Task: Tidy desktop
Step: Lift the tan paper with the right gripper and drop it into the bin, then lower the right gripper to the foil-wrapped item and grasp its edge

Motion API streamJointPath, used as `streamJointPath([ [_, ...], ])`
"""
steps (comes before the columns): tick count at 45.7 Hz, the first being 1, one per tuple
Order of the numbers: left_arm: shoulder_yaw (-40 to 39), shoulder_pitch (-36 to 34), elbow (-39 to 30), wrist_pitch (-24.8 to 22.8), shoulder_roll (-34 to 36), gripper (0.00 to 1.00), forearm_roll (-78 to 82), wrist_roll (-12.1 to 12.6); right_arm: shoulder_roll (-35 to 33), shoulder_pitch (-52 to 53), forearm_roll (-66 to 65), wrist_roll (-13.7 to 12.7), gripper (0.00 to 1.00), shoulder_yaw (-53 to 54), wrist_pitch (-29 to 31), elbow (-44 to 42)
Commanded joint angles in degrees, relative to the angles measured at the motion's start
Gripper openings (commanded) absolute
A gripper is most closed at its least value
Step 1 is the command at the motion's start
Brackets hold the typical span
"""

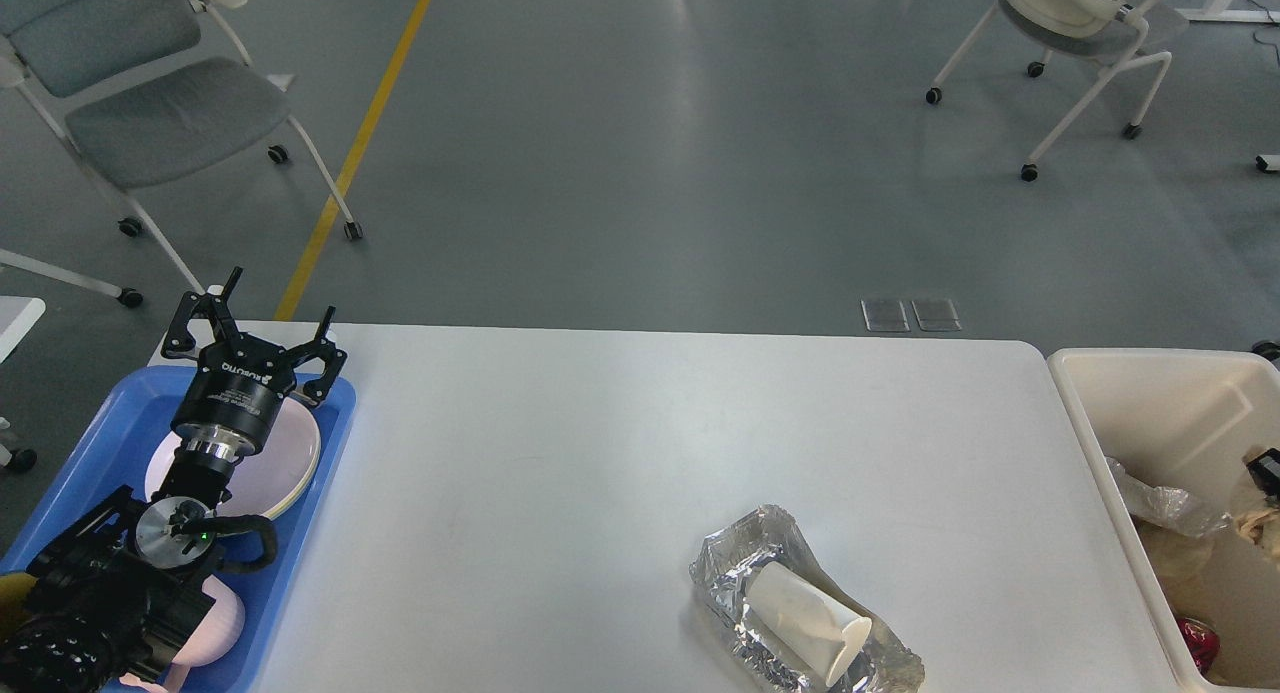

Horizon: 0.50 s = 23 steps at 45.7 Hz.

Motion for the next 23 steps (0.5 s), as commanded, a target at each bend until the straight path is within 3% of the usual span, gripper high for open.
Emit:
streamJointPath([
  [1,0.0,0.0,0.0,0.0,0.0,0.96,0.0,0.0,3.0,-4.9,0.0,0.0,1.00,3.0,0.1,-2.8],
  [13,0.0,0.0,0.0,0.0,0.0,0.96,0.0,0.0,3.6,1.8,-0.1,-0.3,1.00,1.4,1.0,-0.3],
  [23,0.0,0.0,0.0,0.0,0.0,0.96,0.0,0.0,2.8,27.7,0.0,-0.4,1.00,-14.9,10.4,13.8],
])
